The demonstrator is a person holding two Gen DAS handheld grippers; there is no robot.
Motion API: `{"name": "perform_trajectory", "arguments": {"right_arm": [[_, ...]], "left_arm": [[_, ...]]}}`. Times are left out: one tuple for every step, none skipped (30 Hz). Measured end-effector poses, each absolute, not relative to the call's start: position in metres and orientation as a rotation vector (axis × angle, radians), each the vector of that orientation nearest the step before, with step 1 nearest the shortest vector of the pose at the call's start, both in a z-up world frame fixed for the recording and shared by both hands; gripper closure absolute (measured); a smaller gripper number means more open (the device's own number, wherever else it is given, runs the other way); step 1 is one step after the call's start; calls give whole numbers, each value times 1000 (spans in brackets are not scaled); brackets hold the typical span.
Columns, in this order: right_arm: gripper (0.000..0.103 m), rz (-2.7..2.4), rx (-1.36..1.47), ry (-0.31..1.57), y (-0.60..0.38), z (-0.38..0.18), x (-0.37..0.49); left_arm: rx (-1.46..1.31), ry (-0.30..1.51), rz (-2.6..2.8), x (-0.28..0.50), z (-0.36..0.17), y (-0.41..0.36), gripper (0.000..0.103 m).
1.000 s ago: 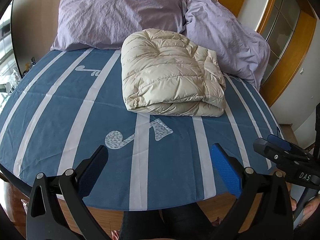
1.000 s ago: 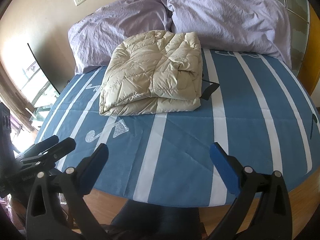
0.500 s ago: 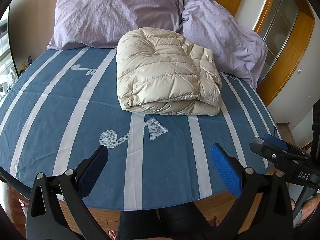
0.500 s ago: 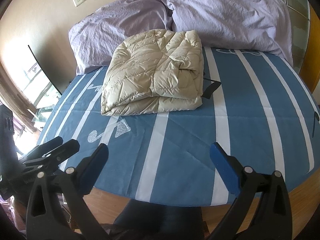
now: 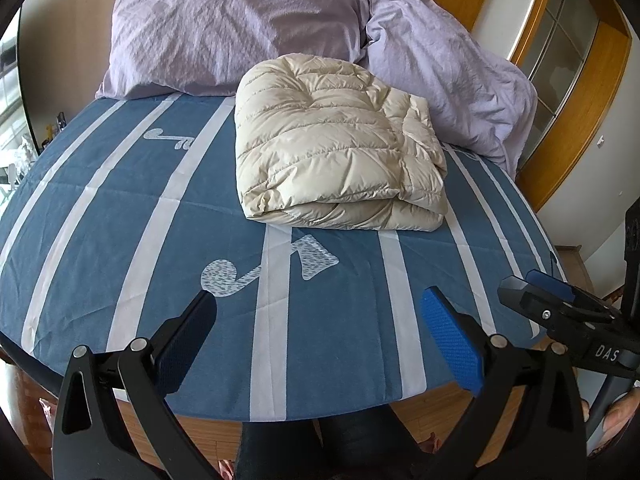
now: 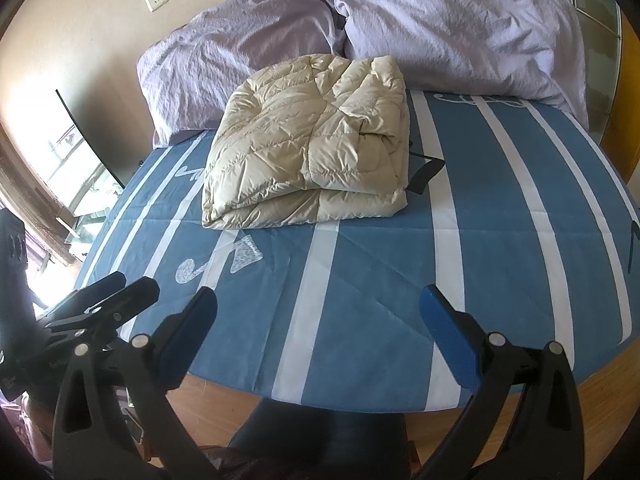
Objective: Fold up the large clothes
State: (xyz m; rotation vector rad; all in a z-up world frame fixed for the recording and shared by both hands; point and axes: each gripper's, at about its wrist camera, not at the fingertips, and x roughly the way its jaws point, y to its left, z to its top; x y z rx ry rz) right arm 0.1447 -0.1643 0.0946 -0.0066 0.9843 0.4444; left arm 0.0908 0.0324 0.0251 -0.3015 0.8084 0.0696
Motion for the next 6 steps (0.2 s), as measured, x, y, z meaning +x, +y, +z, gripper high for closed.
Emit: {"name": "perform_trajectory", "arguments": {"right_arm": [[2,444,-7,985,-164,95,145],[2,443,-6,986,-164,94,144],[2,444,-5,987,-165,94,145],[2,444,-4,989,-165,94,145],[2,444,-4,990,-165,94,145],[2,445,-3,991,-165,94,145]], "left_arm": [[-301,809,70,91,25,33,1],[-302,809,70,91,25,33,1],[-302,810,70,91,25,33,1],[-303,810,70,91,25,34,1],[-303,811,70,91,25,34,1],[-304,812,71,91,25,34,1]]}}
